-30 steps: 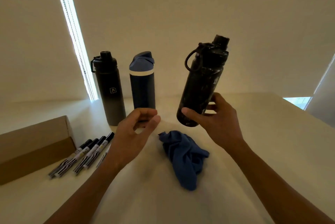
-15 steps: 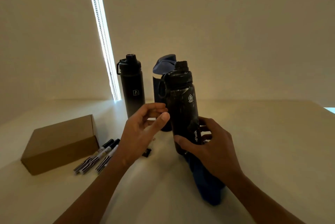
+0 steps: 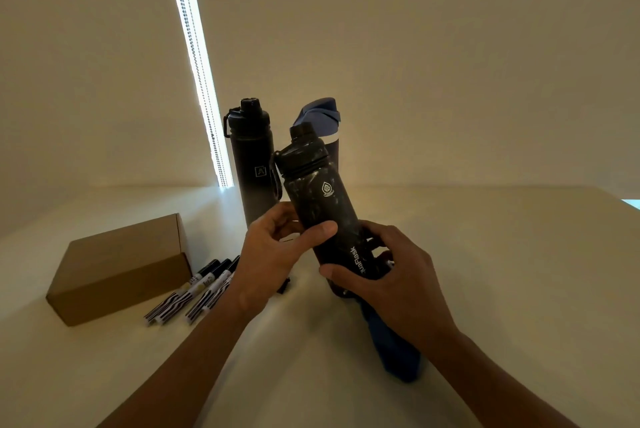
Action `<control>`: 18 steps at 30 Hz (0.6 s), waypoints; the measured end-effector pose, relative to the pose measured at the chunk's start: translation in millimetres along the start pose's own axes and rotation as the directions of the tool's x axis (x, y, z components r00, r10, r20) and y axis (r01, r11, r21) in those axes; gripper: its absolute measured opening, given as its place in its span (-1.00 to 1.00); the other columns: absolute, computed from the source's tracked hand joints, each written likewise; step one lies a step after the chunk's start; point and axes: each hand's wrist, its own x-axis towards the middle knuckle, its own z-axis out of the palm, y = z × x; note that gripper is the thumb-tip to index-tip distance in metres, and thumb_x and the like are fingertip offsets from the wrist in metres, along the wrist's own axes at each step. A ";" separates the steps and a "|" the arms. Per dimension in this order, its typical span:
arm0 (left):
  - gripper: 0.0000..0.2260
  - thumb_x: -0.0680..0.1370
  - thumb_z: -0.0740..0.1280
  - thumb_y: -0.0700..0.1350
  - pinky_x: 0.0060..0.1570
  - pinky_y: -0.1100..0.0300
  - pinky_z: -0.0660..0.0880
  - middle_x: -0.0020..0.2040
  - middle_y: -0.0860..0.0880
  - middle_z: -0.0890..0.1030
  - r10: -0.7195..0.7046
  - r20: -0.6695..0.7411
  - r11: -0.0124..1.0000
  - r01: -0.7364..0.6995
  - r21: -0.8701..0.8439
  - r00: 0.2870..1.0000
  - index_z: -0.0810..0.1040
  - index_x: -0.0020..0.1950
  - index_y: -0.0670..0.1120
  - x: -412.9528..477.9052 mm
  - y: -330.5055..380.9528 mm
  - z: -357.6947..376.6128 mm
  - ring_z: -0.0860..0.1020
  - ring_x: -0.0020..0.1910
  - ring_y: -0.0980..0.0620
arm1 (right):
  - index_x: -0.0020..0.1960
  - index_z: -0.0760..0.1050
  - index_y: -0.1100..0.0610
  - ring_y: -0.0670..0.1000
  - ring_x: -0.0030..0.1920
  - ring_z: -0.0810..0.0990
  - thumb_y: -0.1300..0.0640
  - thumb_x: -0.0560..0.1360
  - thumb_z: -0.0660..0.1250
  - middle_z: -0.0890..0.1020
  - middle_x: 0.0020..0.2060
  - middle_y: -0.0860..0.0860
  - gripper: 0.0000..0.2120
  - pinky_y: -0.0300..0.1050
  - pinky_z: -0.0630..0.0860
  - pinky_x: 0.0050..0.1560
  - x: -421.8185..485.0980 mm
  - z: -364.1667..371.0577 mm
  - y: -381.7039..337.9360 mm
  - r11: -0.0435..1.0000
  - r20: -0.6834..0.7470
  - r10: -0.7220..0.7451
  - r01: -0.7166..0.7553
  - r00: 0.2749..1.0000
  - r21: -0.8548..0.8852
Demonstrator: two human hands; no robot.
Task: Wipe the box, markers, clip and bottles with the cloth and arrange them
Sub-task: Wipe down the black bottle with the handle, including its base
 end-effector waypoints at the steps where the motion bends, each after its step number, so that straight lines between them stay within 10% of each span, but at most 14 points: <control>1: -0.47 0.41 0.54 0.14 0.27 -0.21 0.59 0.16 -0.02 0.73 0.002 -0.011 1.000 -0.003 -0.023 1.000 0.60 0.31 -0.05 0.1 0.7 -0.7 0.69 0.18 -0.04 | 0.32 0.47 -0.16 -0.37 0.10 0.55 -0.37 0.27 0.52 0.58 0.09 -0.33 -0.31 -0.53 0.46 -0.01 1.1 -1.0 1.1 1.000 0.023 -0.010 0.010 1.000 -0.009; 5: -0.47 0.44 0.47 0.17 0.30 -0.13 0.57 0.16 -0.07 0.72 0.000 -0.102 0.992 -0.013 -0.125 0.995 0.59 0.31 -0.08 3.0 2.8 -9.3 0.68 0.19 -0.07 | 0.40 0.46 -0.15 -0.25 0.11 0.61 -0.38 0.30 0.53 0.63 0.14 -0.28 -0.25 -0.37 0.56 0.05 8.4 -20.7 0.1 0.999 0.133 -0.007 0.012 0.991 -0.034; 11: -0.50 0.43 0.43 0.19 0.14 0.06 0.60 0.10 -0.03 0.72 -0.018 -0.205 0.981 -0.022 -0.193 0.979 0.61 0.27 -0.06 8.8 3.0 -18.9 0.69 0.14 -0.04 | -0.17 0.64 -0.17 -0.22 -0.24 0.63 -0.47 0.35 0.38 0.66 -0.28 -0.31 -0.62 -0.30 0.52 -0.26 27.9 -83.2 23.5 0.918 0.213 0.204 -0.112 0.955 -0.380; 18: -0.50 0.40 0.40 0.23 0.11 0.12 0.60 0.06 0.03 0.72 -0.026 -0.233 0.974 -0.028 -0.227 0.972 0.60 0.24 -0.02 11.2 -2.1 -16.7 0.69 0.12 -0.01 | -0.13 0.61 -0.17 -0.27 -0.22 0.62 -0.46 0.47 0.27 0.67 -0.26 -0.29 -0.61 -0.26 0.52 -0.19 29.4 -87.2 51.0 0.871 0.235 0.276 -0.139 0.932 -0.471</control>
